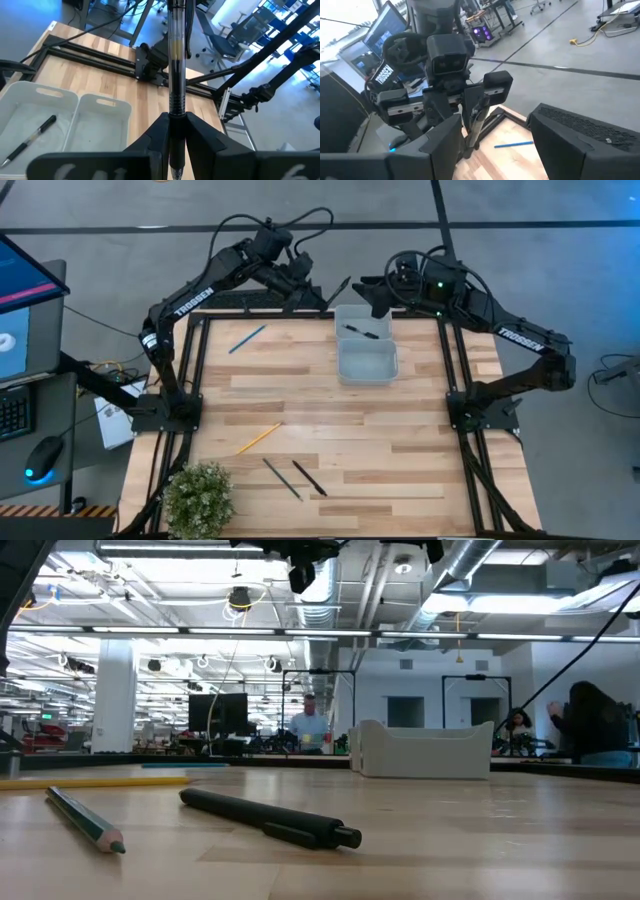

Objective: Sort pens & pencils
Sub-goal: Put the top black pen into the top bin

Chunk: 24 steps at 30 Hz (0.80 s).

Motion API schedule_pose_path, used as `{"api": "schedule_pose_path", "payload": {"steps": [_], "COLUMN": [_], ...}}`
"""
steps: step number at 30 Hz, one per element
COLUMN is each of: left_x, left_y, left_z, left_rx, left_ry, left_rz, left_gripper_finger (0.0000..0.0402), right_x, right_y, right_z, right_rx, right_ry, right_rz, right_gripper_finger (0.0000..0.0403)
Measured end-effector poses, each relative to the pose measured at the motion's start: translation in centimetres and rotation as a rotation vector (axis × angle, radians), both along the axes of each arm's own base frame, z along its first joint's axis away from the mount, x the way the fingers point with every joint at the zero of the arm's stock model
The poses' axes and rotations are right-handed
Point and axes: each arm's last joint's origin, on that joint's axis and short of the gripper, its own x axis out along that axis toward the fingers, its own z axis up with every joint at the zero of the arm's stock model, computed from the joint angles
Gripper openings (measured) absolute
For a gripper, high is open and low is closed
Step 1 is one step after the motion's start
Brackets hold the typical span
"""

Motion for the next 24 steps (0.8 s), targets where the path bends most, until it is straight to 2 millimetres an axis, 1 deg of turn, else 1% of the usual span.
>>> {"api": "schedule_pose_path", "payload": {"steps": [7, 10, 16, 24], "left_x": [0.2, 0.3, 0.6, 0.8], "left_y": [0.1, 0.1, 0.1, -0.1], "left_z": [0.3, 0.5, 0.9, 1.2], "left_rx": [0.005, 0.007, -0.017, -0.016], "left_ry": [-0.027, -0.047, -0.074, -0.094], "left_rz": [0.007, 0.010, 0.025, 0.026], "left_gripper_finger": [0.0038, 0.0038, 0.0038, 0.0038], "right_x": [0.9, 1.5, 2.5, 2.8], "right_y": [0.5, 0.3, 0.1, 0.0], "right_z": [-0.4, -0.9, -1.2, -0.4], "right_rx": [0.001, -0.023, -0.061, -0.133], "right_ry": [0.011, 0.038, 0.032, -0.037], "right_rz": [0.029, 0.036, 0.046, 0.025], "right_gripper_finger": [0.0260, 0.0260, 0.0260, 0.0260]}}
